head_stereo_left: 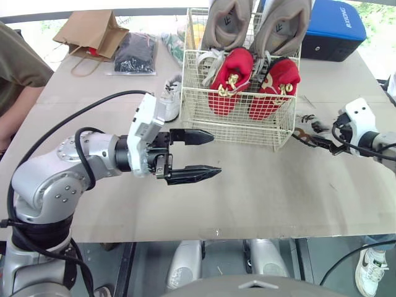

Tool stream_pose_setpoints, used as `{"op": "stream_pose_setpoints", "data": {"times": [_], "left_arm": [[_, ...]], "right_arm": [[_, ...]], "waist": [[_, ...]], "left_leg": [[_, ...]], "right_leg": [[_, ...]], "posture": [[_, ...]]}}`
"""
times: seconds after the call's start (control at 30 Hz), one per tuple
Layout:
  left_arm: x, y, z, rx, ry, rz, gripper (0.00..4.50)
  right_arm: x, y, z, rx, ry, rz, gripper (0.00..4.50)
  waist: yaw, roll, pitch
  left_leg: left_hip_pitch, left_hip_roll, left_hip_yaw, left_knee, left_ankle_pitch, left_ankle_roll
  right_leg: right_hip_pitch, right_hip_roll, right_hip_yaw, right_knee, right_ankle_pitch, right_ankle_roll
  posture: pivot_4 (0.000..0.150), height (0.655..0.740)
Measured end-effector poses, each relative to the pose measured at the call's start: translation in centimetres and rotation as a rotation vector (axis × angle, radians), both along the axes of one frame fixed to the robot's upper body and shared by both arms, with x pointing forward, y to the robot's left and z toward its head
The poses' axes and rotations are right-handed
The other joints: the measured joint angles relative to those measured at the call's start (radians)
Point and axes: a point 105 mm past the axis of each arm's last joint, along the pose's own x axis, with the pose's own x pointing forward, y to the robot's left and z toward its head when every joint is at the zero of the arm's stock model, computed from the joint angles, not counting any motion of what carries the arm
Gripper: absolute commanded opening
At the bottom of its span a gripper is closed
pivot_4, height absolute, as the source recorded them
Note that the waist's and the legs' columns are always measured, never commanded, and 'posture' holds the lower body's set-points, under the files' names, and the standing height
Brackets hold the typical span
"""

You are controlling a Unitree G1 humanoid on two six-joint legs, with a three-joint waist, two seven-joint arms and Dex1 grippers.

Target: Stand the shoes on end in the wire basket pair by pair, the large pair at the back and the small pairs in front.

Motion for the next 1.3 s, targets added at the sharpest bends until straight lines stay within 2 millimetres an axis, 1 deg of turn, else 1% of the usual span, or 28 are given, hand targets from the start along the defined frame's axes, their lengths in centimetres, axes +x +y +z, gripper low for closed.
{"op": "stream_pose_setpoints", "data": {"times": [0.03, 0.07, 0.13, 0.17, 0.2, 0.27, 0.37, 0.5, 0.63, 0.7, 0.77, 0.83, 0.87, 0.93, 0.97, 1.0, 1.07, 1.13, 1.2, 1.23, 1.3], "left_arm": [[0.0, 0.0, 0.0, 0.001, -0.002, 0.006, 4.5], [0.1, 0.0, 0.0, 0.001, -0.001, 0.007, 4.5], [0.1, 0.0, 0.0, 0.002, -0.002, 0.017, 4.5], [0.2, 0.0, 0.0, 0.002, -0.004, 0.023, 4.5], [0.3, 0.0, 0.0, 0.002, -0.005, 0.032, 4.5], [0.4, 0.1, 0.0, 0.003, -0.007, 0.042, 4.5], [0.8, -0.2, 0.3, -0.005, -0.015, 0.036, 4.5], [1.1, -0.5, 0.2, -0.012, -0.008, 0.025, 4.5], [1.9, -1.0, 0.4, -0.01, -0.011, 0.021, 4.5], [2.6, -1.4, 0.5, -0.006, -0.011, 0.032, 4.5], [2.9, -1.7, 0.5, 0.026, -0.001, 0.041, 4.5], [3.3, -2.2, 0.9, 0.046, 0.029, 0.019, 4.5], [3.4, -2.5, 1.4, 0.043, 0.058, -0.012, 4.5], [3.5, -3.0, 2.1, 0.036, 0.09, -0.062, 4.5], [3.5, -3.4, 2.4, 0.032, 0.105, -0.088, 4.5], [3.5, -3.6, 2.6, 0.026, 0.121, -0.108, 4.5], [3.8, -4.3, 3.2, 0.008, 0.174, -0.152, 4.5], [4.4, -5.1, 3.6, 0.008, 0.224, -0.176, 4.5], [5.3, -6.5, 4.5, 0.024, 0.288, -0.211, 4.5], [5.3, -7.1, 5.1, 0.039, 0.303, -0.235, 4.5], [5.4, -7.6, 5.5, 0.071, 0.32, -0.265, 4.5]], "right_arm": [[-0.1, 0.2, -0.8, 0.005, 0.025, 0.006, 3.18], [-0.1, 0.3, -1.1, 0.003, 0.031, 0.011, 2.78], [-0.1, 0.2, -1.0, -0.018, 0.014, 0.024, 2.06], [-0.1, 0.1, -0.8, -0.036, 0.0, 0.034, 1.58], [-0.2, 0.1, -0.7, -0.048, -0.01, 0.042, 1.28], [-0.3, 0.0, -0.5, -0.061, -0.027, 0.049, 1.0], [-0.8, -0.3, 0.1, -0.069, -0.045, 0.044, 0.88], [-1.3, -0.4, 0.7, -0.083, -0.058, 0.044, 0.83], [-2.6, -1.4, 1.2, -0.138, -0.059, 0.033, 0.81], [-4.3, -3.3, 2.4, -0.248, -0.056, 0.029, 0.79], [-6.1, -5.0, 4.2, -0.383, -0.054, 0.062, 0.78], [-8.2, -6.2, 7.0, -0.516, -0.077, 0.139, 0.75], [-9.5, -6.2, 8.9, -0.575, -0.105, 0.228, 0.7], [-11.3, -5.2, 11.4, -0.661, -0.161, 0.376, 0.64], [-12.2, -4.6, 12.3, -0.703, -0.174, 0.451, 0.62], [-12.9, -4.0, 12.7, -0.721, -0.174, 0.506, 0.6], [-14.0, -2.4, 13.2, -0.69, -0.151, 0.613, 0.55], [-14.3, -0.3, 14.1, -0.672, -0.188, 0.708, 0.54], [-14.2, 3.4, 16.2, -0.691, -0.314, 0.847, 0.52], [-14.3, 5.1, 16.9, -0.722, -0.363, 0.912, 0.52], [-14.2, 7.6, 17.6, -0.734, -0.456, 1.008, 0.51]], "waist": [[0.0, 0.0, 0.0], [0.0, 0.001, 0.0], [0.0, 0.001, 0.0], [0.0, 0.001, 0.0], [0.0, 0.001, 0.0], [0.001, 0.001, 0.0], [0.005, 0.001, 0.0], [0.005, 0.001, 0.0], [0.009, 0.001, 0.0], [0.02, 0.002, 0.001], [0.03, 0.003, 0.002], [0.032, 0.003, 0.002], [0.03, 0.003, 0.002], [0.022, 0.002, 0.002], [0.017, 0.002, 0.002], [0.012, 0.002, 0.002], [0.006, 0.002, 0.002], [0.001, 0.002, 0.003], [-0.003, 0.003, 0.003], [-0.003, 0.003, 0.003], [-0.005, 0.002, 0.003]], "left_leg": [[0.0, 0.0, 0.0, 0.0, 0.0, 0.0], [0.0, 0.0, 0.0, 0.0, 0.0, 0.0], [0.0, 0.0, 0.0, 0.0, 0.0, 0.0], [0.0, 0.0, 0.0, 0.0, 0.0, 0.0], [0.0, 0.0, 0.0, 0.0, 0.0, 0.0], [0.0, 0.0, 0.0, 0.0, 0.0, 0.0], [0.0, 0.0, 0.0, 0.0, 0.0, 0.0], [0.0, 0.0, 0.0, 0.0, 0.0, 0.0], [0.0, 0.0, 0.0, 0.0, 0.0, 0.0], [-0.001, -0.001, 0.0, 0.0, 0.0, 0.0], [-0.002, -0.001, 0.0, 0.001, 0.0, 0.0], [-0.002, -0.001, 0.0, 0.001, 0.0, 0.0], [-0.001, -0.001, 0.0, 0.001, 0.0, 0.0], [0.0, 0.0, 0.0, 0.002, 0.0, 0.0], [0.003, 0.0, 0.0, 0.002, 0.0, 0.0], [0.004, 0.0, 0.0, 0.002, 0.0, 0.0], [0.004, 0.0, 0.0, 0.005, 0.0, 0.0], [0.004, 0.0, -0.001, 0.007, 0.0, 0.0], [0.004, 0.0, -0.001, 0.009, 0.0, 0.0], [0.004, 0.0, -0.002, 0.009, 0.0, 0.0], [0.003, 0.0, -0.002, 0.008, -0.001, 0.0]], "right_leg": [[0.0, 0.0, 0.0, 0.0, 0.0, 0.0], [0.0, 0.0, 0.0, 0.0, 0.0, 0.0], [0.0, 0.0, 0.0, 0.0, 0.0, 0.0], [0.0, 0.0, 0.0, 0.0, 0.0, 0.0], [0.0, 0.0, 0.0, 0.0, 0.0, 0.0], [0.0, 0.0, 0.0, 0.0, 0.0, 0.0], [0.0, 0.0, 0.0, 0.0, 0.0, 0.0], [0.0, 0.0, 0.0, 0.0, 0.0, 0.0], [0.0, 0.0, 0.0, 0.0, 0.0, 0.0], [-0.001, -0.001, 0.0, 0.0, 0.0, 0.0], [-0.001, -0.001, -0.001, -0.001, 0.0, 0.001], [0.0, -0.001, -0.001, -0.001, 0.0, 0.001], [0.001, 0.0, -0.001, -0.001, 0.0, 0.001], [0.003, 0.0, -0.001, -0.001, 0.0, 0.001], [0.004, 0.0, -0.001, -0.001, 0.0, 0.001], [0.006, 0.0, -0.001, -0.001, 0.0, 0.001], [0.007, 0.001, -0.001, -0.001, 0.0, 0.001], [0.008, 0.001, -0.001, 0.0, 0.0, 0.001], [0.009, 0.001, -0.002, 0.0, 0.0, 0.001], [0.01, 0.0, -0.002, -0.001, 0.0, 0.001], [0.01, 0.001, -0.003, -0.003, 0.0, 0.001]], "posture": [[0.15, 0.74], [0.15, 0.74], [0.15, 0.74], [0.15, 0.74], [0.15, 0.74], [0.15, 0.74], [0.15, 0.74], [0.15, 0.74], [0.15, 0.74], [0.15, 0.74], [0.15, 0.74], [0.15, 0.74], [0.15, 0.74], [0.15, 0.74], [0.15, 0.74], [0.15, 0.74], [0.15, 0.74], [0.15, 0.74], [0.15, 0.74], [0.15, 0.74], [0.15, 0.74]]}}
